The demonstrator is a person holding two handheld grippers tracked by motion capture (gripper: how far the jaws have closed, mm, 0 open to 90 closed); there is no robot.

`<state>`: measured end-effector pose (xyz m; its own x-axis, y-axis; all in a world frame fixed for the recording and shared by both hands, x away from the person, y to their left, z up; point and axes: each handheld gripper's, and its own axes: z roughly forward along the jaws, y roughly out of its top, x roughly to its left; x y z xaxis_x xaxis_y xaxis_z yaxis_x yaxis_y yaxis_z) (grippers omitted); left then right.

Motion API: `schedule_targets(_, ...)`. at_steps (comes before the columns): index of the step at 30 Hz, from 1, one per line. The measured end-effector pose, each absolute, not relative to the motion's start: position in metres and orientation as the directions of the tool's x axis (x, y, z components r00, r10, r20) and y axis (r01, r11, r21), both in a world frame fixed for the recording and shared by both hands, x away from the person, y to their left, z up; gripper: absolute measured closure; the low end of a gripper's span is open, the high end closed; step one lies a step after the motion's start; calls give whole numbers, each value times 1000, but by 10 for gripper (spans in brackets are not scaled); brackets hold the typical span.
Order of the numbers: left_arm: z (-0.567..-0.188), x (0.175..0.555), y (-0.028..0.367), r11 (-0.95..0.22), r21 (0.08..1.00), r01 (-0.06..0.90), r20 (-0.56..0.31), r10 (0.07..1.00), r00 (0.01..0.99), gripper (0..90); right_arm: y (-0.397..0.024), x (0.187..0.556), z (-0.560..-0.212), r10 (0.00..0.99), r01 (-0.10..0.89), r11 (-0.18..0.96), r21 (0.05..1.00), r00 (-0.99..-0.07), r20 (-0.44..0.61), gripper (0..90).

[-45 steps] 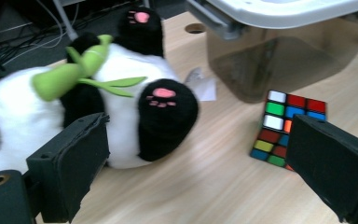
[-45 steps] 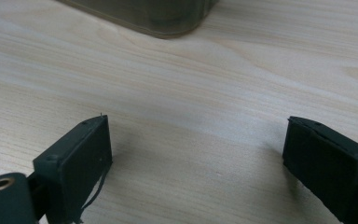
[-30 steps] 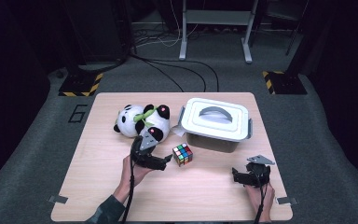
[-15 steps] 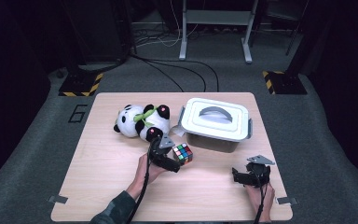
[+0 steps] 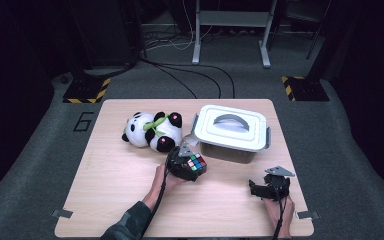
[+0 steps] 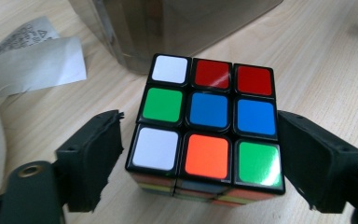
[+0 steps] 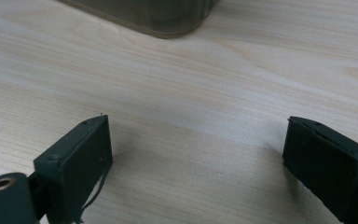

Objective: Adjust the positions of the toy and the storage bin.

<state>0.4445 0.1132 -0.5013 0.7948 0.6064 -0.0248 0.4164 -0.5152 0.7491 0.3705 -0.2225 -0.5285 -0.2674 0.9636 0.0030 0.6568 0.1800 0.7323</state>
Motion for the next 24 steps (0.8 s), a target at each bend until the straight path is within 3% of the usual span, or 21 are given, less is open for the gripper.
schedule_targets(3,-505,445,111,-529,741,414,-6,611,792,333,-222,370,-529,963,657,181,732,-268,3,71)
schedule_targets(13,-497,430,119,-502,761,411,-3,631,776,340,-222,370,-529,963,657,180,732,-269,5,72)
schedule_targets(24,-486,394,172,-473,776,417,8,668,744,339,-222,370,-529,963,657,181,732,-269,3,73)
